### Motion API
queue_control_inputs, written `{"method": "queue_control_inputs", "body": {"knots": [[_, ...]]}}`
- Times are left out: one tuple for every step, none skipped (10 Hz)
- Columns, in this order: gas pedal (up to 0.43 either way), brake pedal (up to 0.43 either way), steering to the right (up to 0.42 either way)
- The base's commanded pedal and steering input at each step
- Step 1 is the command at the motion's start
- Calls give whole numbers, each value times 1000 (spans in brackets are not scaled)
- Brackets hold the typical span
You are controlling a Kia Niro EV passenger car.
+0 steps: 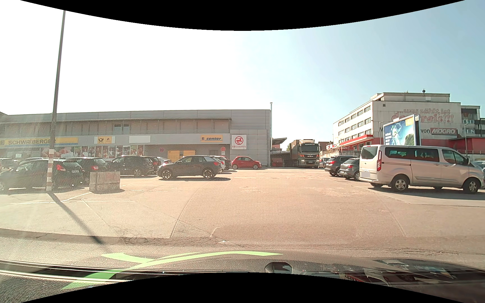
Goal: Follow the waypoints while adhering to traffic rules and regulations
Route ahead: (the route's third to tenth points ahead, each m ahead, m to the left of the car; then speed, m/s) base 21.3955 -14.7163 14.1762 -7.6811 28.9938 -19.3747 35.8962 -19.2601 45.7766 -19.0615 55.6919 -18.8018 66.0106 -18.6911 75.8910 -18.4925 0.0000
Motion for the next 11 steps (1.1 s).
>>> {"method": "queue_control_inputs", "body": {"knots": [[0, 415, -55], [0, 415, -55], [0, 421, -55], [0, 421, -56], [0, 415, -55], [0, 415, -55], [0, 415, -56], [0, 415, -55], [0, 421, -55], [0, 415, -55], [0, 421, -55]]}}
